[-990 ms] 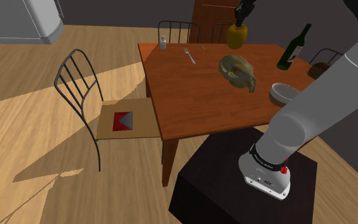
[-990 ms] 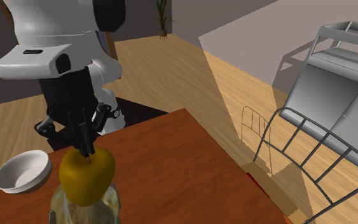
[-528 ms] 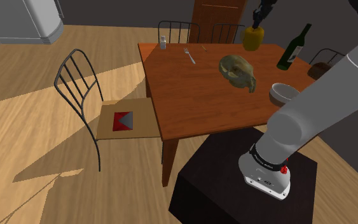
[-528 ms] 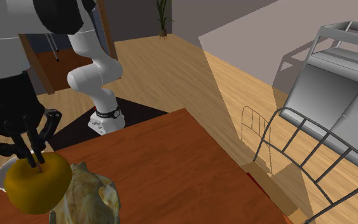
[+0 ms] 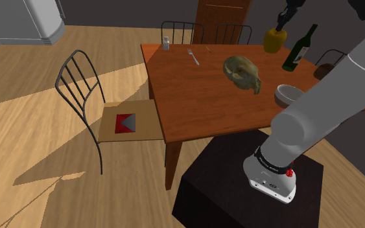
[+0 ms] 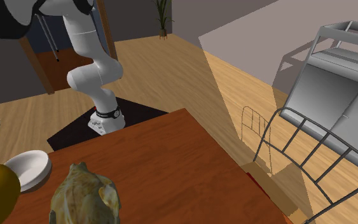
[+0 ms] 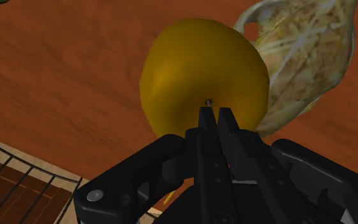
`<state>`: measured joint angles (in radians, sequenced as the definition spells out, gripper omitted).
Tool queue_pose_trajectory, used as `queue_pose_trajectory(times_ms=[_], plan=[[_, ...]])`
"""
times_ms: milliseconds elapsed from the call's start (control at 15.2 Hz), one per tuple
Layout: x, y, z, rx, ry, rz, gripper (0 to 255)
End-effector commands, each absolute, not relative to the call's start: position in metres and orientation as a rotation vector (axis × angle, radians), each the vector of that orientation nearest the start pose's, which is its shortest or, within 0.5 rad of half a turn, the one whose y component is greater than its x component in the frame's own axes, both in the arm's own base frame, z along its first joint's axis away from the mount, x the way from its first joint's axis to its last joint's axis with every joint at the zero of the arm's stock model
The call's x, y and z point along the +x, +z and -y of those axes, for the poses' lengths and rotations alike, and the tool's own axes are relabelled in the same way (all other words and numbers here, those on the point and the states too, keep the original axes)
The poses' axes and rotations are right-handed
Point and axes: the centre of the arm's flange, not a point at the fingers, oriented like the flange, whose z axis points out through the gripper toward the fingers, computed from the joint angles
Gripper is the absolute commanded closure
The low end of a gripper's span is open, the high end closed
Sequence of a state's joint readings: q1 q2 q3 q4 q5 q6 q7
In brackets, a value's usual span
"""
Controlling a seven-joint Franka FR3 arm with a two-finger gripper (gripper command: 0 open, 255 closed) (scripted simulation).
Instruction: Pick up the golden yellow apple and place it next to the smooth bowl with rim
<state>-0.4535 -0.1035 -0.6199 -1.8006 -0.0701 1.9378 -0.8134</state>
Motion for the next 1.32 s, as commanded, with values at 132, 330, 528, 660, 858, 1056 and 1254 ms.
queue_pose_trajectory(times_ms=[132,330,528,660,858,1056,1254], plan=[[0.207,0.595,0.53,-3.295,-0.207,-0.404,255],[0.177,0.595,0.555,-3.295,-0.207,-0.404,255],[0.146,0.595,0.581,-3.295,-0.207,-0.404,255],[0.126,0.595,0.598,-3.295,-0.207,-0.404,255],[0.108,0.59,0.613,-3.295,-0.207,-0.404,255],[0.108,0.574,0.613,-3.295,-0.207,-0.404,255],[0.108,0.558,0.613,-3.295,-0.207,-0.404,255]])
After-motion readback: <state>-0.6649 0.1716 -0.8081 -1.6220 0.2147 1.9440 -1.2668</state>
